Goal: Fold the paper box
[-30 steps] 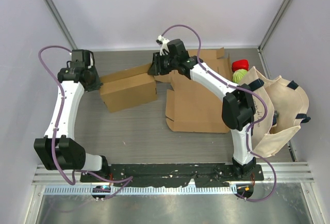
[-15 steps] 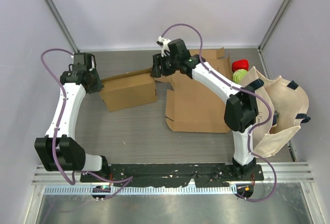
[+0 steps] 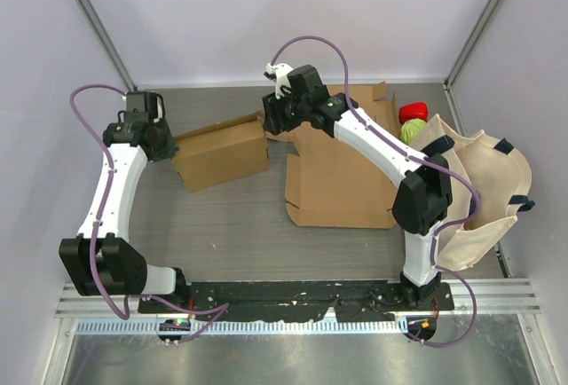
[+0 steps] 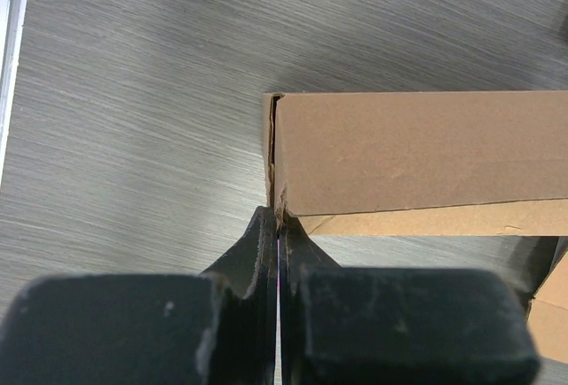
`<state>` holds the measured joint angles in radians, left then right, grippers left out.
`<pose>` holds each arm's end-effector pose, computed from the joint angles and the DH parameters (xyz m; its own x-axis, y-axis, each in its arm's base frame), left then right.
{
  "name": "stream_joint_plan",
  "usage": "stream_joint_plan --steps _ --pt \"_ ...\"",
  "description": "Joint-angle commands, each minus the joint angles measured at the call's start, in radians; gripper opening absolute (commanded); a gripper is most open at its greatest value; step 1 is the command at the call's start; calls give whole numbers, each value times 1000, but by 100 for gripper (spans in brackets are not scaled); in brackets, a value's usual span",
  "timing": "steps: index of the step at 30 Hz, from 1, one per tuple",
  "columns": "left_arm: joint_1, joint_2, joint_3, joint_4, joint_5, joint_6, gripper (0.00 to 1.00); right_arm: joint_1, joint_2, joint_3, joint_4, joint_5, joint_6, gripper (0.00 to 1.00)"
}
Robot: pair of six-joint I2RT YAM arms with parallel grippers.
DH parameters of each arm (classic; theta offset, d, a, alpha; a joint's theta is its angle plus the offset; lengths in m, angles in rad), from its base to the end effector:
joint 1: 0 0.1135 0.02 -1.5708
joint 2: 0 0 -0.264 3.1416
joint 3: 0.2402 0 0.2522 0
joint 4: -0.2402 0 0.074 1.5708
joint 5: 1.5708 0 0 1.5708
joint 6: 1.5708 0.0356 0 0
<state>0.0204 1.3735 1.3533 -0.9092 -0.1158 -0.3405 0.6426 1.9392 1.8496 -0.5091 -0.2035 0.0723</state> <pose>0.2797 0.0098 0.3398 -0.7253 -0.3466 -0.5949 -0.3518 0.9293 -0.1126 0.3594 0.2780 0.3363 -0.5020 -0.2874 -0.8157 -0.6861 0.7066 0.1733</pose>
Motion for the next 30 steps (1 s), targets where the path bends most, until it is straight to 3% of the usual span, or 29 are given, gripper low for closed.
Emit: stream_joint_plan --steps 1,5,8,9,14,20,23,25,26,27,30 --pt "1 -33 -10 -17 13 0 0 15 -10 50 44 25 -51 51" --pt "1 -33 -6 -14 28 0 0 29 9 36 95 99 -68 47" --pt "1 -31 -6 -14 31 5 0 34 13 37 122 117 -66 36" --pt "1 -33 -8 -14 31 5 0 41 14 43 119 118 -68 26" --pt "0 -37 -13 -7 45 1 0 86 20 98 77 185 -74 1" --pt "1 -25 -14 -11 35 1 0 106 87 293 -101 179 46 1" --pt "1 -21 -13 -13 33 3 0 95 115 365 -178 98 104 1" --pt "1 -21 -6 -16 34 0 0 95 86 338 -187 116 72 1" --pt "1 -19 -2 -16 36 1 0 95 61 304 -145 151 46 14" --pt "0 -24 -2 -17 38 0 0 95 38 205 -111 198 -19 20" --pt "1 -25 -2 -19 41 -2 0 74 -48 11 51 227 -98 27"
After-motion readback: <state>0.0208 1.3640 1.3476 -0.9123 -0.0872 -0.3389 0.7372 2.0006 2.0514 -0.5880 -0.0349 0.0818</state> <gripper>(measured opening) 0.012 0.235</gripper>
